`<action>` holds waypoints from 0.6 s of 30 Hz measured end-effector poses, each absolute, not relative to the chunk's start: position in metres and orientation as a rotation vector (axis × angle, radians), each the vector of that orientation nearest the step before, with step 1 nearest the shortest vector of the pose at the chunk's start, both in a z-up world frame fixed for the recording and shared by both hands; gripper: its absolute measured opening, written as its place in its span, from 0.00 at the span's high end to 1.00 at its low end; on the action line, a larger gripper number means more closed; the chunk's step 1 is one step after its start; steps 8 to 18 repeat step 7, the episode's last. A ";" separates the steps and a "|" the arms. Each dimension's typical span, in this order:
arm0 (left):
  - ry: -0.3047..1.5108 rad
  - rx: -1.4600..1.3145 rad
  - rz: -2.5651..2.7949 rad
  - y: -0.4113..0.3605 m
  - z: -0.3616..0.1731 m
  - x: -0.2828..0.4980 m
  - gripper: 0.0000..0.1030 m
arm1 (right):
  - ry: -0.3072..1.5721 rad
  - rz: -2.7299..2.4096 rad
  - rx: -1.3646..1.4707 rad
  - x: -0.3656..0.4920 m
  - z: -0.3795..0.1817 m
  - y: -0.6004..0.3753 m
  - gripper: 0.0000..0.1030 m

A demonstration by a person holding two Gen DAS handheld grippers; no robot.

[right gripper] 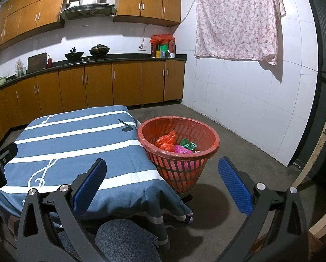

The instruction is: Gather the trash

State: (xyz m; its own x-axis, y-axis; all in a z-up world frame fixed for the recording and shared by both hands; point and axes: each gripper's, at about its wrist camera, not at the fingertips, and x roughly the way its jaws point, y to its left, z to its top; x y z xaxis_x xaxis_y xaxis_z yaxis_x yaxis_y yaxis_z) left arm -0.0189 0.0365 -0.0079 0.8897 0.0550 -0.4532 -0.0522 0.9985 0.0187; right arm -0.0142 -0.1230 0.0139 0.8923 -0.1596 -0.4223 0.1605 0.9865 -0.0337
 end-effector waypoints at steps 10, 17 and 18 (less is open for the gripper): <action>0.474 0.004 0.054 0.036 -0.009 -0.019 0.04 | 0.439 -0.165 0.002 -0.014 0.014 -0.123 0.02; 0.474 0.004 0.054 0.036 -0.009 -0.019 0.04 | 0.439 -0.165 0.002 -0.014 0.014 -0.123 0.02; 0.474 0.004 0.054 0.036 -0.009 -0.019 0.04 | 0.439 -0.165 0.002 -0.014 0.014 -0.123 0.02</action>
